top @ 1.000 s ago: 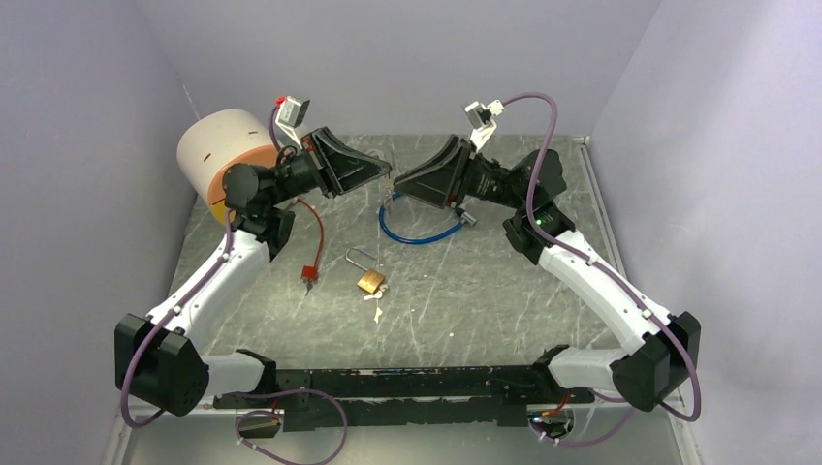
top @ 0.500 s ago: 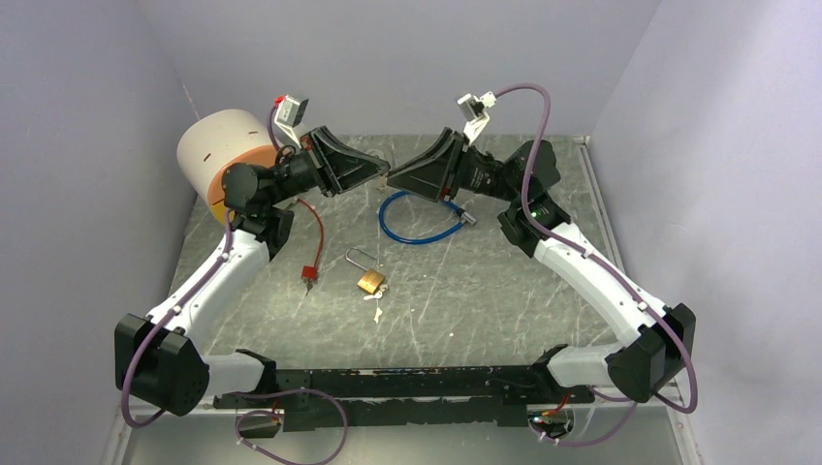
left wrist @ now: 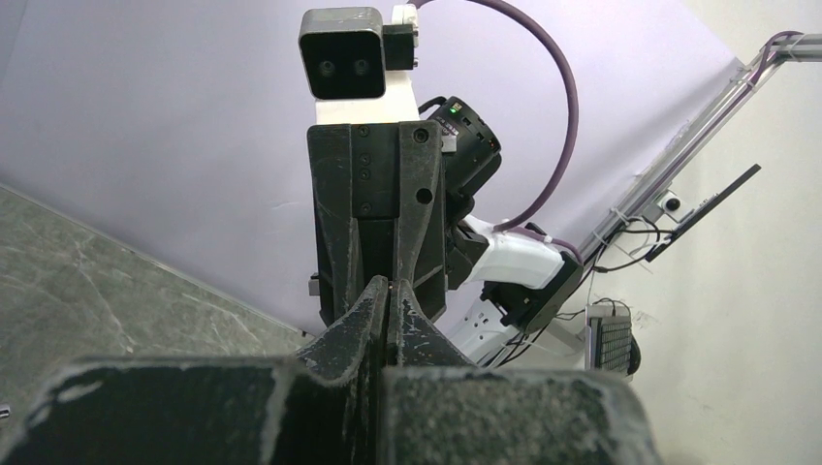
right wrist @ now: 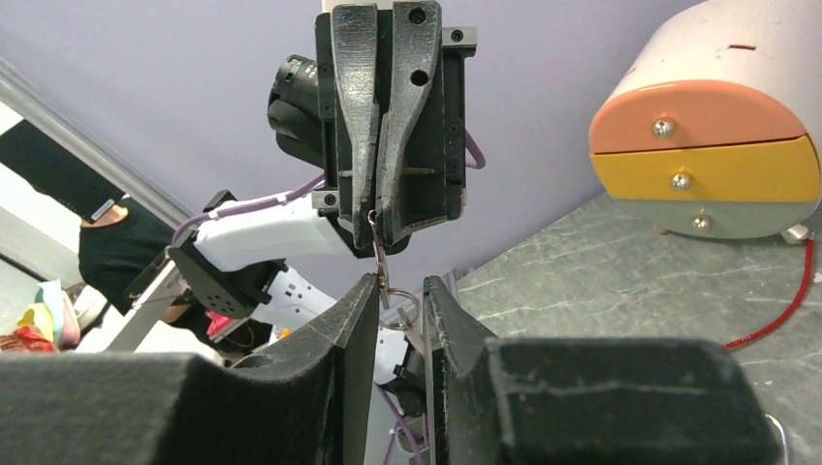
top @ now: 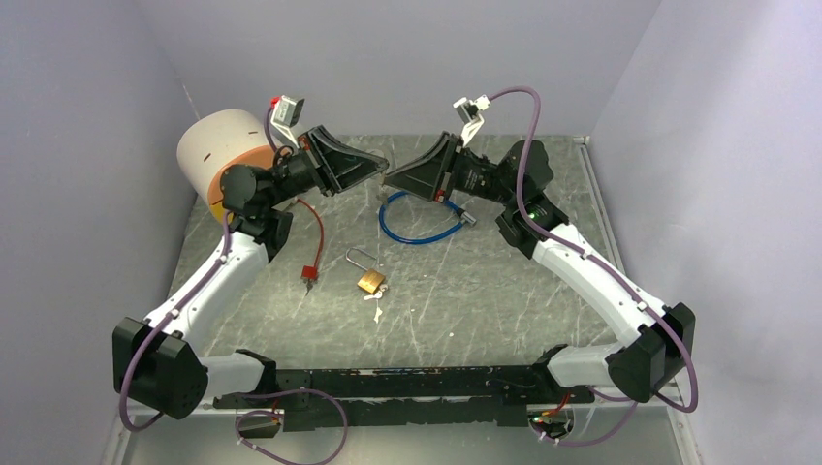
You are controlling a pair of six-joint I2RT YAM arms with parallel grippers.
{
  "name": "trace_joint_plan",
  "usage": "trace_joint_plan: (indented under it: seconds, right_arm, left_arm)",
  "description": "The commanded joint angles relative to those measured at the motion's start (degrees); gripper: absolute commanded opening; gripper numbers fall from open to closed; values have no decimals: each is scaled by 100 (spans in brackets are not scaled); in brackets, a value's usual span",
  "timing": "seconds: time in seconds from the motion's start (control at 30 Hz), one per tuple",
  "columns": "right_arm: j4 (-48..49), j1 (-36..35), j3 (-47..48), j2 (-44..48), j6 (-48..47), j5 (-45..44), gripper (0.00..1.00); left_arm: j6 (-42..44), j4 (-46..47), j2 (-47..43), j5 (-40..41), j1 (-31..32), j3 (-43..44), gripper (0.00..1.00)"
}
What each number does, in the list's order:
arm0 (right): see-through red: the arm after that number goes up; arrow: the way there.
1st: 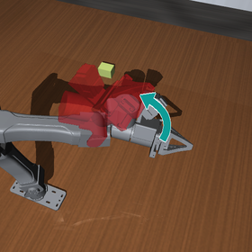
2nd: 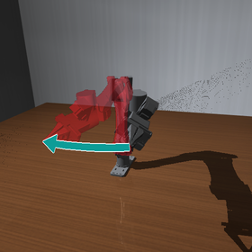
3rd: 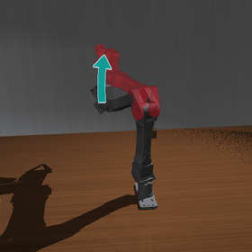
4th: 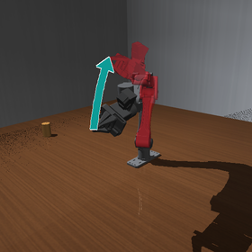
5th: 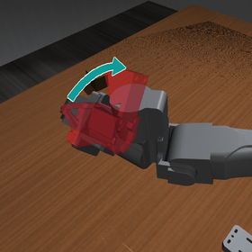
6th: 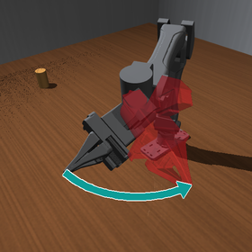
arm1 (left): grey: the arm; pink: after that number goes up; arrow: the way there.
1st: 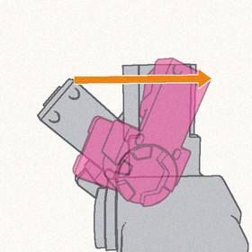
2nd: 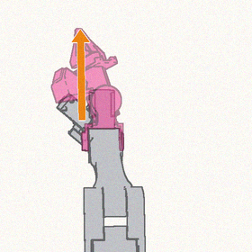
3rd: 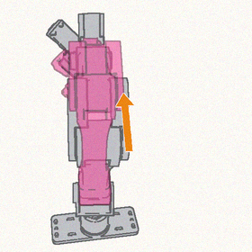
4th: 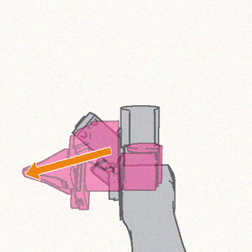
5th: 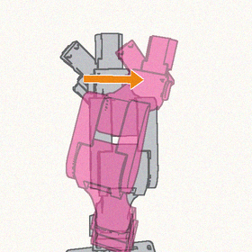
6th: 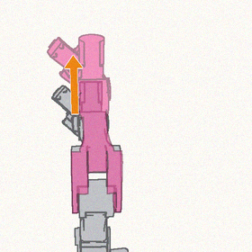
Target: Unlock with the key
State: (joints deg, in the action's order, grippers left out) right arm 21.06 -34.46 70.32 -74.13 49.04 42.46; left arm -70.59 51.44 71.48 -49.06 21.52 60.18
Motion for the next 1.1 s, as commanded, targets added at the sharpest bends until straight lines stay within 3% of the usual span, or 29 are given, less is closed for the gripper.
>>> trace_joint_plan:
  seconds: [0.0, 0.57, 0.7, 0.77, 0.83, 0.93, 0.97, 1.07]
  right_arm:
    - [157, -41, 103, 82, -105, -5, 25]
    - [523, -138, 247, -185, 251, 186, 13]
    - [524, -149, 216, -190, 234, 154, 0]
    - [431, -143, 187, -150, 158, 60, 0]
    - [154, -148, 175, -102, -70, -81, 0]
    - [-703, -150, 270, -35, -753, -475, 0]
    - [-1011, -149, 314, -32, -1003, -641, 0]
    - [-1825, -206, 510, -100, -1662, -1231, 0]
  left_arm:
    - [72, 146, -212, 113, 19, -49, 2]
    - [269, -175, -389, 244, 19, -182, 2]
    - [263, -174, -407, 268, 19, -204, 2]
    - [272, -242, -436, 308, 19, -215, 3]
    - [327, -432, -494, 379, 19, -205, 16]
    - [646, -1326, -665, 665, 19, -112, 53]
    - [982, -1881, -756, 1005, 19, -34, 61]
    - [1833, -4640, -1001, 2380, 19, 377, 72]
